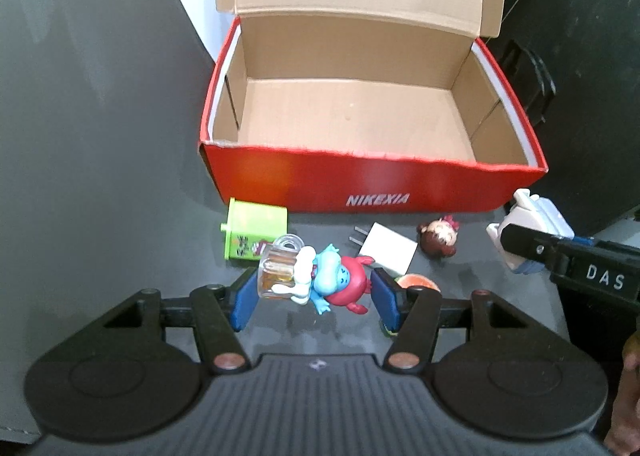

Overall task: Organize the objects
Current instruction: 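Carry the smurf figure and light-blue cube with both grippers into the red shoebox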

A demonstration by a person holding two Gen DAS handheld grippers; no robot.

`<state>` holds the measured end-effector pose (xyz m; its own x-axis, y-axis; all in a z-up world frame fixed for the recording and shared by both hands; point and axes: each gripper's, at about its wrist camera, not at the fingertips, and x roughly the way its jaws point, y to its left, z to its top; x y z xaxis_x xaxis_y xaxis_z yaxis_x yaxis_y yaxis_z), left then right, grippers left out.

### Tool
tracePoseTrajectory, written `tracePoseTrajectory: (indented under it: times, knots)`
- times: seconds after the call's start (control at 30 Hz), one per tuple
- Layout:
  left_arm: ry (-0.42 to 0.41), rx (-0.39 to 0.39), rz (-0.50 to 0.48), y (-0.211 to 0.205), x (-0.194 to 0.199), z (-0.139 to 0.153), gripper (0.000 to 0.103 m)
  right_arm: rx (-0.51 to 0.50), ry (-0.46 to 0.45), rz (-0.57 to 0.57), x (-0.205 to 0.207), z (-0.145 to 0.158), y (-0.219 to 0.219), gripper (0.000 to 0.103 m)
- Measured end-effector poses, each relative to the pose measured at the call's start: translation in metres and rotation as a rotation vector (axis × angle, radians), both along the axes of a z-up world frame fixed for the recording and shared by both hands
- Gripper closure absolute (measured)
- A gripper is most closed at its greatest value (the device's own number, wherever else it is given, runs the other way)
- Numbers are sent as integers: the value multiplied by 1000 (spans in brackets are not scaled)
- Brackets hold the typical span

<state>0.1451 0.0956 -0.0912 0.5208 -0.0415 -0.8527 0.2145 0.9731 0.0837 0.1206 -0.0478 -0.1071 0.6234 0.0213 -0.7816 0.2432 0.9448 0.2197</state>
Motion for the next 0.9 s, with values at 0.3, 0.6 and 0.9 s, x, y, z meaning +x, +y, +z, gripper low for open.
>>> tracePoseTrajectory:
  times: [0.3, 0.6, 0.9]
  knots:
    - [-54, -16, -15, -3, 6, 21, 44, 12, -27, 5, 1, 9, 1, 58]
    - [-115, -7, -47, -7, 17, 42, 44, -2, -75, 19, 9, 25, -2, 58]
    - [-149, -10, -53, -11, 38, 59, 44, -10, -90, 54, 32, 33, -8, 58]
